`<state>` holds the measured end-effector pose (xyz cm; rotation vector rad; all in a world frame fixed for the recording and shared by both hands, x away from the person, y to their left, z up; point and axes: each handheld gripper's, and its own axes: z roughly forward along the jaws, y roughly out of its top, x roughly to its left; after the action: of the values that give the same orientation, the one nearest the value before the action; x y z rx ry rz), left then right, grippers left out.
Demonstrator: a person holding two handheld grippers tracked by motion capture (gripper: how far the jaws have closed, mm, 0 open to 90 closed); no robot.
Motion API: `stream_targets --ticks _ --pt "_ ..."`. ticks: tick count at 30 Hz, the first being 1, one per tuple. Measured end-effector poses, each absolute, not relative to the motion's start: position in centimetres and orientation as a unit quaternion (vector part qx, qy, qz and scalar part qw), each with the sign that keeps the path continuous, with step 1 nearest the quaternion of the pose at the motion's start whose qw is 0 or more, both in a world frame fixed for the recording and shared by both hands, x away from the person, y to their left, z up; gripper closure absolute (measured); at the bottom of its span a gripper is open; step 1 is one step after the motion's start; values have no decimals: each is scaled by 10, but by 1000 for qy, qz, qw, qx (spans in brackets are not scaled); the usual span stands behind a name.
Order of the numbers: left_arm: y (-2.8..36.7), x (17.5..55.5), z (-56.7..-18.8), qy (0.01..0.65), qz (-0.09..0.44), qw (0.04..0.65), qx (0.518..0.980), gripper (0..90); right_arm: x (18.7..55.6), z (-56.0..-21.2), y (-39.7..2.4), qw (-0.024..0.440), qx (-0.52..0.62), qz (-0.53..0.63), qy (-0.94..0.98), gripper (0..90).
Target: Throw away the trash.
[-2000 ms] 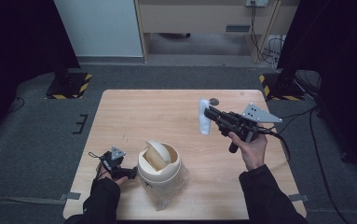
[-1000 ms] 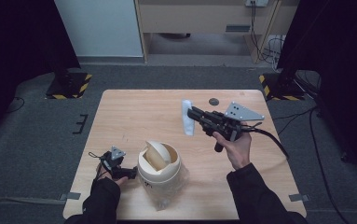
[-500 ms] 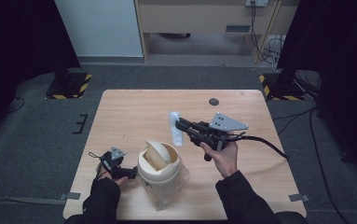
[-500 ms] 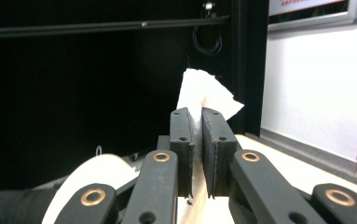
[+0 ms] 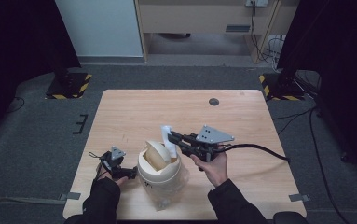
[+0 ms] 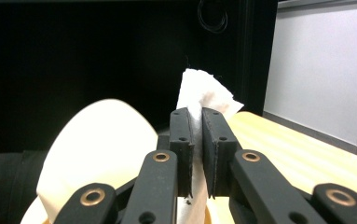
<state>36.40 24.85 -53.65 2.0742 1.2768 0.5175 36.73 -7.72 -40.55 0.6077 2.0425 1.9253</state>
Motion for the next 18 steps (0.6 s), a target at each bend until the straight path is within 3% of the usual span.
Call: stream_targets --ticks 5,12,18 --pt "248 364 -536 486 197 320 789 0 361 -412 -77 124 219 659 709 813" --pt "248 364 -536 486 197 320 789 0 356 -411 -85 105 249 658 703 692" --pt "248 364 -536 486 197 320 789 0 363 -400 -101 138 280 656 687 571"
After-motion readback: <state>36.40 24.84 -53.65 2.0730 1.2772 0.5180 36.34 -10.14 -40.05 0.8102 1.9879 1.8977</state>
